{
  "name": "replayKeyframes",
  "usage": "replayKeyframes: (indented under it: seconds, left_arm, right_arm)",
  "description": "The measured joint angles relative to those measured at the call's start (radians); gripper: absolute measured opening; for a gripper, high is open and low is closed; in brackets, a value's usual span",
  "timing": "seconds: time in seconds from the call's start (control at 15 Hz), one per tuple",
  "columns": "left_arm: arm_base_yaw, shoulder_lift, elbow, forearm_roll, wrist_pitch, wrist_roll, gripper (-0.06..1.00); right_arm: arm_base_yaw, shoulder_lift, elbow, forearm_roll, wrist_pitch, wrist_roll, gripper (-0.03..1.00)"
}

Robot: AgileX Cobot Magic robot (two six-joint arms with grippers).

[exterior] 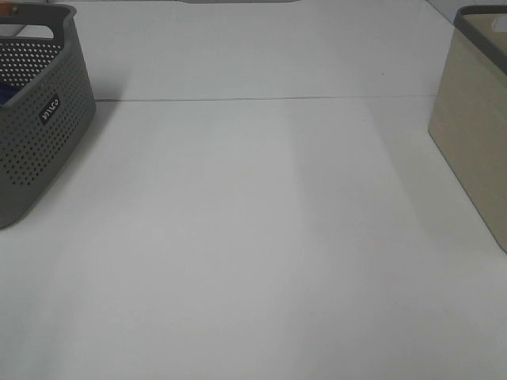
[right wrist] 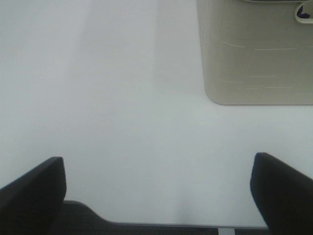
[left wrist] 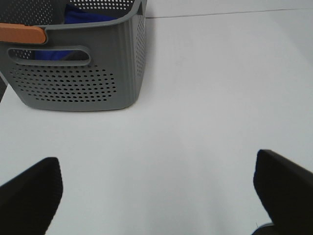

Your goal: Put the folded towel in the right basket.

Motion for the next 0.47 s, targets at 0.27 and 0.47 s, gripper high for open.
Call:
replayKeyframes:
  seconds: [0.27,0.47]
  left_arm:
    - [0.0,0.0,0.0,0.0,0.0,0.0,0.99]
    - [0.0,0.0,0.0,0.0,0.0,0.0,0.99]
  right_arm:
    - [0.0,0.0,0.0,0.001,-0.001,0.0,0.99]
    - [0.0,0.0,0.0,0.001,-0.001,0.0,0.99]
